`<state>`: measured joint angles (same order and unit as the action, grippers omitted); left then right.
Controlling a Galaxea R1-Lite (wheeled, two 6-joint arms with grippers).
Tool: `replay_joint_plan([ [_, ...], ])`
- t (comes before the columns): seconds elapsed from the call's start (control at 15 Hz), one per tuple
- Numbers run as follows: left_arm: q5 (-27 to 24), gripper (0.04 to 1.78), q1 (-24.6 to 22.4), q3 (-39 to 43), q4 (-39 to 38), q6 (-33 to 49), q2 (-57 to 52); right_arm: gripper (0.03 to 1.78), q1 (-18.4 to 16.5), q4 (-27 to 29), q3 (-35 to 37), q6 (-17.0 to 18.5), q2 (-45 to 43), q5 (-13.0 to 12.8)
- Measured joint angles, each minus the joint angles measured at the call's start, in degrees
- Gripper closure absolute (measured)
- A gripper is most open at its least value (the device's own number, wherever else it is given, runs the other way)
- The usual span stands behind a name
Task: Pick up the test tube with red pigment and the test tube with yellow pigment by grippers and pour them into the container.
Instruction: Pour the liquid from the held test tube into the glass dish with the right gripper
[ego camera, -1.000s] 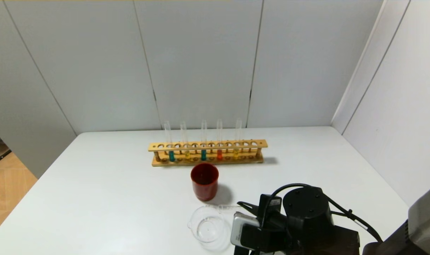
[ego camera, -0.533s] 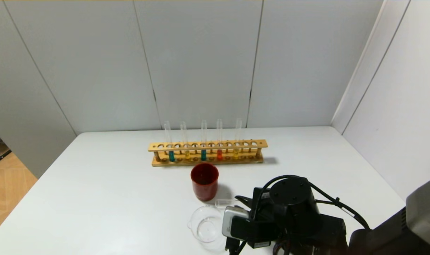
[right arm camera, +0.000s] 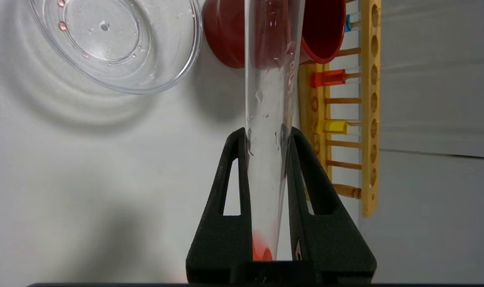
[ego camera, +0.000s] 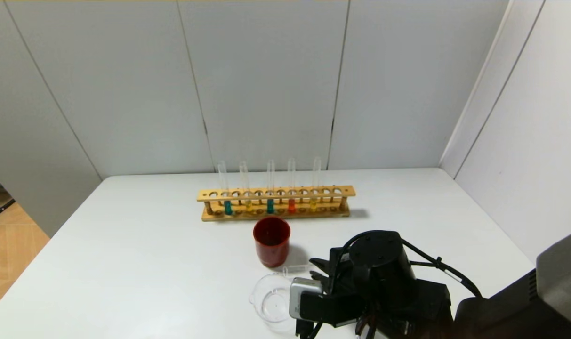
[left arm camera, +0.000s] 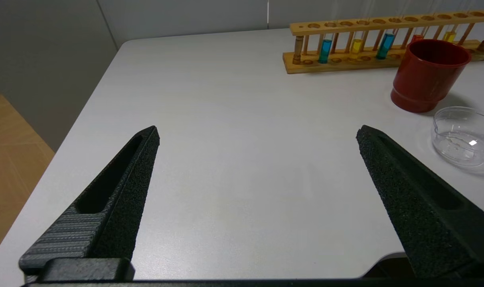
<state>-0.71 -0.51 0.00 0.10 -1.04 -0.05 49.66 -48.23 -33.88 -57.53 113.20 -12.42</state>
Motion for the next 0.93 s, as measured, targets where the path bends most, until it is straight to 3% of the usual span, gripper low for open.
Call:
replay_joint_plan([
  [0.27,0.02,0.07,0.0,0.0,-0.02,0.0,0.0,1.53,-0.69,0.1,-0.52,-4.53,-0.16,-0.15],
  [0.53,0.0,0.07,0.0,0.0,-0.02,-0.01,0.0,1.53,-0.8,0.22,-0.85,-8.44,-0.06,-2.57],
  [0.93,0.02,0.07,0.0,0.0,0.0,0.0,0.0,1.53,1.85,2.72,-2.32,-8.98,0.33,-3.19],
])
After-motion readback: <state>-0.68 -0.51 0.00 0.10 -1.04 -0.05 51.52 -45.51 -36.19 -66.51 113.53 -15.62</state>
